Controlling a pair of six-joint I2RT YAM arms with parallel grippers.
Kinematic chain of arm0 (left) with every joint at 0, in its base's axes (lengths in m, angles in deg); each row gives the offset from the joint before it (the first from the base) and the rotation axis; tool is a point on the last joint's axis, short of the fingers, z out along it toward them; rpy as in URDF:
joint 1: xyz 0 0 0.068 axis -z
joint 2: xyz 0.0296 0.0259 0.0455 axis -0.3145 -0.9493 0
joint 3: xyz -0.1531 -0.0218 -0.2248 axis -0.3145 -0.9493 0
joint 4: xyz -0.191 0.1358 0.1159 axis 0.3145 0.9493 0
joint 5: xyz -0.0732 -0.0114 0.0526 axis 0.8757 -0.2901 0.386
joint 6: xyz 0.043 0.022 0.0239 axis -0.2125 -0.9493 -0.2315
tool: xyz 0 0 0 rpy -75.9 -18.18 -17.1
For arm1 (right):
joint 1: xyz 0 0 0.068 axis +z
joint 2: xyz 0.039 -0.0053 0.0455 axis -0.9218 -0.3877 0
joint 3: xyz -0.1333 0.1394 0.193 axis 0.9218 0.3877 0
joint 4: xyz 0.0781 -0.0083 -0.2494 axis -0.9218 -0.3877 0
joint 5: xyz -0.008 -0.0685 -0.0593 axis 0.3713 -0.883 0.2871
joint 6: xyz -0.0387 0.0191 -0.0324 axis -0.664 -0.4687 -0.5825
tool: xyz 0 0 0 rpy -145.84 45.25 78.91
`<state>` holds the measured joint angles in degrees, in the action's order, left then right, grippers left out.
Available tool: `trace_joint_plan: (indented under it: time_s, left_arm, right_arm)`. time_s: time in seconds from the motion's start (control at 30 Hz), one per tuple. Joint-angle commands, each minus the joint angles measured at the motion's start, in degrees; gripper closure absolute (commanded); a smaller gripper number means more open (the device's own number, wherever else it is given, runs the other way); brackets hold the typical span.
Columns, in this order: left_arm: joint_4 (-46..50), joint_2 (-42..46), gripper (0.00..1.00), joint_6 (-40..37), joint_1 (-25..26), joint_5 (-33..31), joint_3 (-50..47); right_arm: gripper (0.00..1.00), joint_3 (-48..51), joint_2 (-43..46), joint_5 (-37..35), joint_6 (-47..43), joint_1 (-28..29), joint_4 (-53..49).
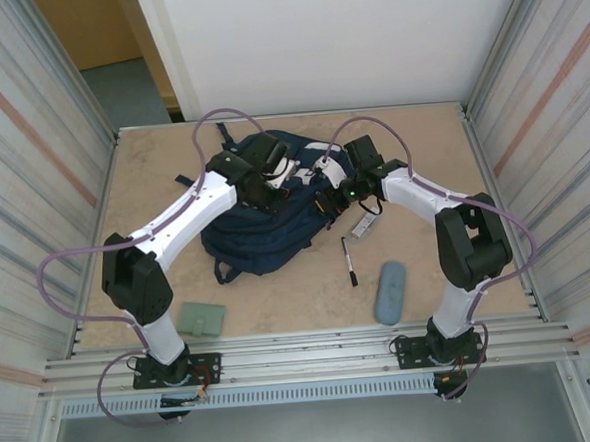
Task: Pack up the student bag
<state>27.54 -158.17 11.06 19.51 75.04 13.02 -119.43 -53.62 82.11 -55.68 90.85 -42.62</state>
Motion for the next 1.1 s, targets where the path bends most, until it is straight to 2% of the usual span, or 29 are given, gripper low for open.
trace_joint_plan:
  time_s: [0.0,0.1,0.23,0.37,0.57,0.8,0.93,1.03,1.07]
  left_arm:
    - [-3.25,4.49,1.0,-0.59,-0.65,1.36,-0.2]
    - [-3.33,4.84,1.0,-0.26,-0.67,1.15,-0.76]
    - [-4.41,4.7,1.0,0.65,-0.76,1.01,-1.02]
    - [-5.58,4.47,1.0,1.52,-0.92,-0.14,-1.29]
    - [-7.77,3.9,1.0,3.92,-2.3,1.37,-1.62]
    - [-12.6,3.76,1.0,7.91,-2.51,6.76,-4.31]
    - [-14.04,2.75,1.0,8.62,-2.68,7.53,-5.22]
    - [-14.86,2.45,1.0,9.25,-2.64,8.68,-6.0]
    - [-15.47,2.56,1.0,9.28,-2.77,8.97,-6.38]
  right_arm:
    - [1.0,0.77,4.41,-1.28,-1.41,0.95,1.53]
    - [1.0,0.64,5.13,-1.06,-1.62,1.39,0.9]
    - [1.0,-1.59,4.63,-3.57,-4.05,4.42,-5.39]
    - [1.0,-5.9,1.83,1.16,-4.79,6.06,-13.45]
    - [1.0,-8.61,0.12,10.43,-4.14,7.06,-18.34]
    - [0.95,-5.22,-1.09,9.35,5.47,15.02,-9.61]
    - [0.89,-1.47,-0.48,3.26,10.16,21.04,-1.95]
    - [0.84,1.06,-0.42,-1.28,13.73,22.9,2.77]
    - [0.8,2.1,0.03,-2.3,14.72,22.86,3.83]
